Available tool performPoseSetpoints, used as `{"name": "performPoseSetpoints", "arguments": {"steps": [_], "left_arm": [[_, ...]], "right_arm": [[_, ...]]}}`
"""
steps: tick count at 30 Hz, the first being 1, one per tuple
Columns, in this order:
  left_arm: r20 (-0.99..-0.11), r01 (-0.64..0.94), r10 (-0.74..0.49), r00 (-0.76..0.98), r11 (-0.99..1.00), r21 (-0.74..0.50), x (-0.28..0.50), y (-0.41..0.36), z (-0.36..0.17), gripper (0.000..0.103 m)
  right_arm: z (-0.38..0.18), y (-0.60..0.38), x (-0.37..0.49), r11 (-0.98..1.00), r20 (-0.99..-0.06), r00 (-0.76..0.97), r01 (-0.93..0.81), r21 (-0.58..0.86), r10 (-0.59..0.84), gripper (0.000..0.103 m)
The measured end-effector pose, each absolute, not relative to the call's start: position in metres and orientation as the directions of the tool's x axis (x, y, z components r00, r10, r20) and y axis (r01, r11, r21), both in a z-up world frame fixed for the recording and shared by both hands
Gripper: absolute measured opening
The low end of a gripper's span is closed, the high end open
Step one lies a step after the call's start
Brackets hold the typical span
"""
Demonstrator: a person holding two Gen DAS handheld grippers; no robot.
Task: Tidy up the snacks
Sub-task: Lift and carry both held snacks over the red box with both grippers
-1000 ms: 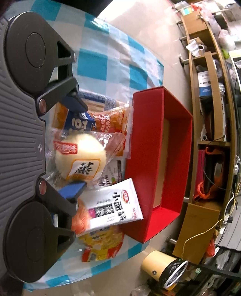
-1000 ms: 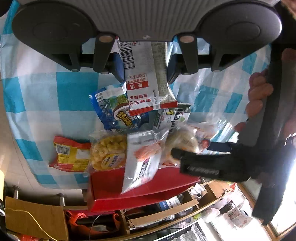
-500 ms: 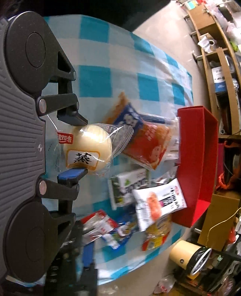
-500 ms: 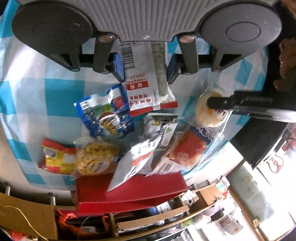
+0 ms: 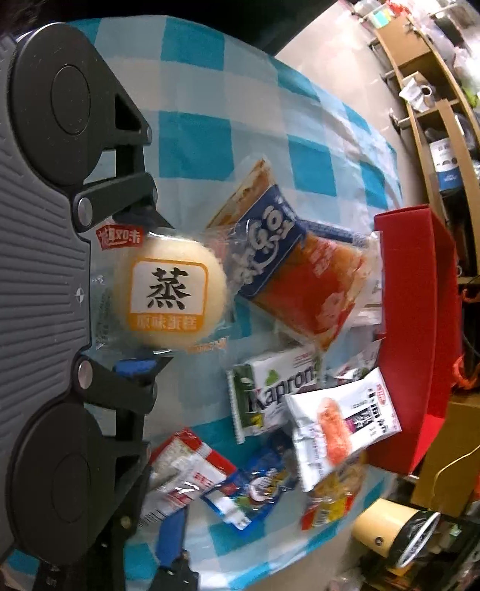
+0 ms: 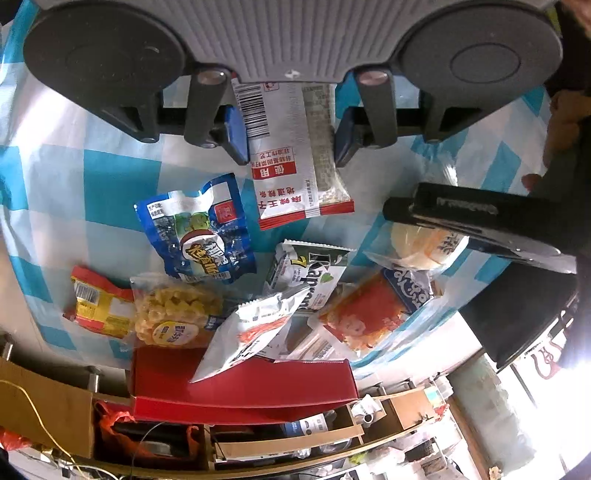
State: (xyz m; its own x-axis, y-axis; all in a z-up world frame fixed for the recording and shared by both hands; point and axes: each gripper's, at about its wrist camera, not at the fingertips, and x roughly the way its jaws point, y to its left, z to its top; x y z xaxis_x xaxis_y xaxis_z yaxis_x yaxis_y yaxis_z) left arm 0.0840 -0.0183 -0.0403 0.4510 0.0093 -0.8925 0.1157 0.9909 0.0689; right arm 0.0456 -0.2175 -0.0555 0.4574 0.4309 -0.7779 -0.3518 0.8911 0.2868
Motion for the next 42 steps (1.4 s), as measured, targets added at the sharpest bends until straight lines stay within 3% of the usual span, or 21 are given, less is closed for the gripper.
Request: {"name": "performPoseSetpoints", "arguments": {"steps": [13,27,42], "left_arm": [[-0.876,0.168,-0.085,0.474,0.986,-0.005,0.067,-0.022,-0.007,0.064],[-0.802,0.173,-0.162,0.575,0.982,-0.075,0.093,-0.02,0.04,0.064],[-0.737,0.17,-0.149,0.659,0.984,-0.047,0.15,-0.034,0.082,0.064]], "right_arm": [[-0.025,-0.226,0.04,0.889,-0.719,0.523,-0.28,0.362,0.458,0.043],[0.034,-0.22,0.063,0.913,-0.657,0.634,-0.257,0.318,0.408,0.043],[0.073,-0.228,0.123,0.92,-0.602,0.702,-0.228,0.318,0.382,0.043]]}}
